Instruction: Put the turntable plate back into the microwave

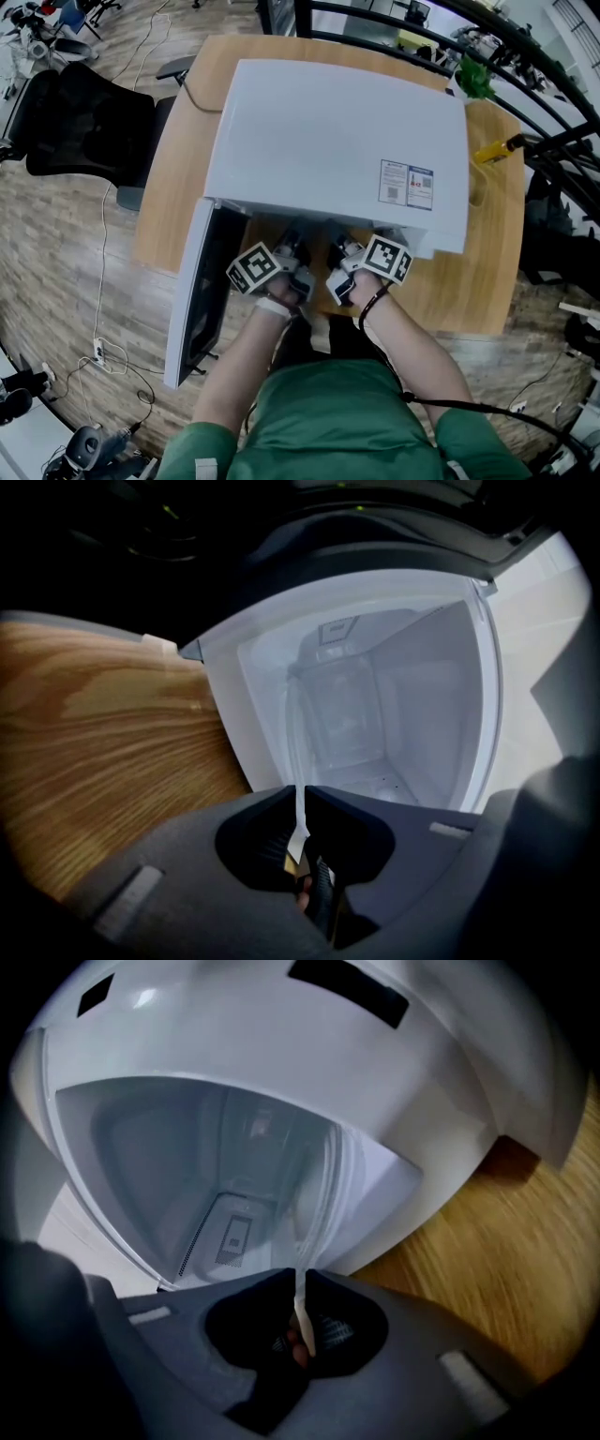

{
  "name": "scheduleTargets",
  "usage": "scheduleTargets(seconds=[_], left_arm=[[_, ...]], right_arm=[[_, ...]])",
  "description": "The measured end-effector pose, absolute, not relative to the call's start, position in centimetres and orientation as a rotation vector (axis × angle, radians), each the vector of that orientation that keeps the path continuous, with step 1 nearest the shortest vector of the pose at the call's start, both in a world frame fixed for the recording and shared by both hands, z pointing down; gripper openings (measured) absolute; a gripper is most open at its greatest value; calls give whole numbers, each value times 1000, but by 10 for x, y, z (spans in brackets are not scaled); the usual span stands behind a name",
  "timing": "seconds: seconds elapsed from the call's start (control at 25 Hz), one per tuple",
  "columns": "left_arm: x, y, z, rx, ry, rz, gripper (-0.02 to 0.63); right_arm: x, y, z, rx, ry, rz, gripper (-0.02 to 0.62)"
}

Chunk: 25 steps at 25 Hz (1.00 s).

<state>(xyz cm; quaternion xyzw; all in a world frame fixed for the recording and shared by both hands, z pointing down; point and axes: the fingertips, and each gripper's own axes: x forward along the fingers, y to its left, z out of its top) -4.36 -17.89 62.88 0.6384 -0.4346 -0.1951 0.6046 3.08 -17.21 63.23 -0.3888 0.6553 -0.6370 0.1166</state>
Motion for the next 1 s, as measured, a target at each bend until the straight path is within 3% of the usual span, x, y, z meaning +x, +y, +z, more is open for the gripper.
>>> scheduleTargets(seconds=[0.6, 1.0], left_arm=[[-34, -149, 611, 1631, -1006, -314, 38], [-37, -111, 576, 1805, -1038, -181, 38]], right_arm=[[24, -145, 604, -1107, 2082, -1779, 58], [41, -116, 568, -1167, 2332, -1593, 31]])
